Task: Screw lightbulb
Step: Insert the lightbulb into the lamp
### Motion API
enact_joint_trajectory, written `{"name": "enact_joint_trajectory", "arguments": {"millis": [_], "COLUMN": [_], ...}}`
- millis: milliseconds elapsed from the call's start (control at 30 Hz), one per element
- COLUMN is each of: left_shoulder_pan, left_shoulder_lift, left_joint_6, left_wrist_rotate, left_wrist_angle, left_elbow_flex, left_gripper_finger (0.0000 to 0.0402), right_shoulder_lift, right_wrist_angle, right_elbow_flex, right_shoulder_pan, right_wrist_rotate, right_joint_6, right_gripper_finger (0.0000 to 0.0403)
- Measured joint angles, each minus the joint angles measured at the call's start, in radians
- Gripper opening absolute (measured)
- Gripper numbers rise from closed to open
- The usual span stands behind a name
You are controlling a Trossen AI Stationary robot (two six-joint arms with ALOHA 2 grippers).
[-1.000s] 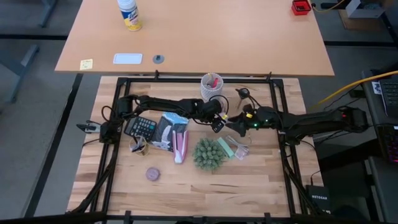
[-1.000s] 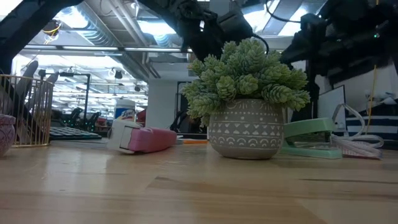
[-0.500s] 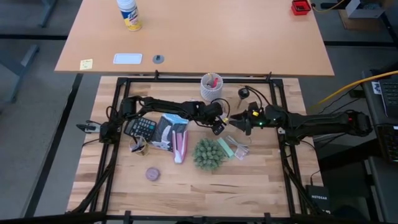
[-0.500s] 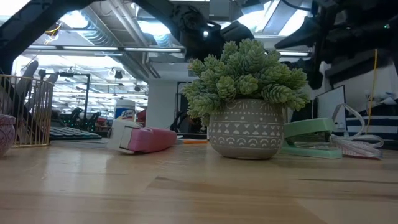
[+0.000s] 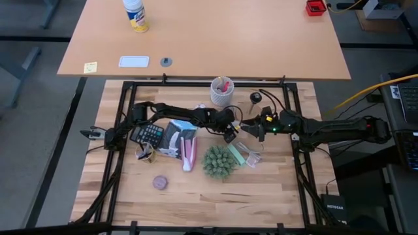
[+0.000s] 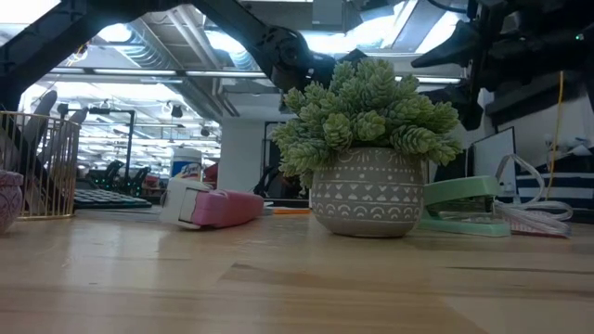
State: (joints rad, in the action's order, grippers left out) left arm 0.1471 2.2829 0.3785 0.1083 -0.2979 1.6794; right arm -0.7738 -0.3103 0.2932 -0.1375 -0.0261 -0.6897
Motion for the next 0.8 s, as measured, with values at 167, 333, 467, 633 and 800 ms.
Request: {"name": "enact_joint_trajectory", "arguments": {"millis": [167,333,467,633,800], "left_shoulder_pan": [0.001,0.003,0.003,0.003,0.004], "left_shoulder_lift": [0.006,0.017,0.034,0.033,0.027], "left_joint_6": [-0.026,-0.081,-0.099,-0.094,-0.07], "left_wrist_rotate": [-0.002,-0.001,0.002,0.005,-0.004], "left_wrist_angle": [0.037,0.049,0.052,0.051,0.049], "left_elbow_flex": [0.0,0.002,0.002,0.002,0.004], "left_gripper_finger": [0.0225,0.0225,0.0225,0.0218,0.0174], "right_shoulder_lift": [0.0,0.0,0.0,0.016,0.062], "right_wrist_angle": [-0.006,-0.014,-0.042,-0.044,-0.042], "right_elbow_flex": [0.0,0.0,0.0,0.0,0.0], "right_shoulder_pan": [0.0,0.0,0.0,0.0,0.0], "right_wrist_rotate": [0.0,0.0,0.001,0.001,0.001], "right_joint_6": [0.0,0.0,0.016,0.019,0.054], "right_gripper_finger": [0.0266,0.0266,0.0266,0.0266,0.0266]}}
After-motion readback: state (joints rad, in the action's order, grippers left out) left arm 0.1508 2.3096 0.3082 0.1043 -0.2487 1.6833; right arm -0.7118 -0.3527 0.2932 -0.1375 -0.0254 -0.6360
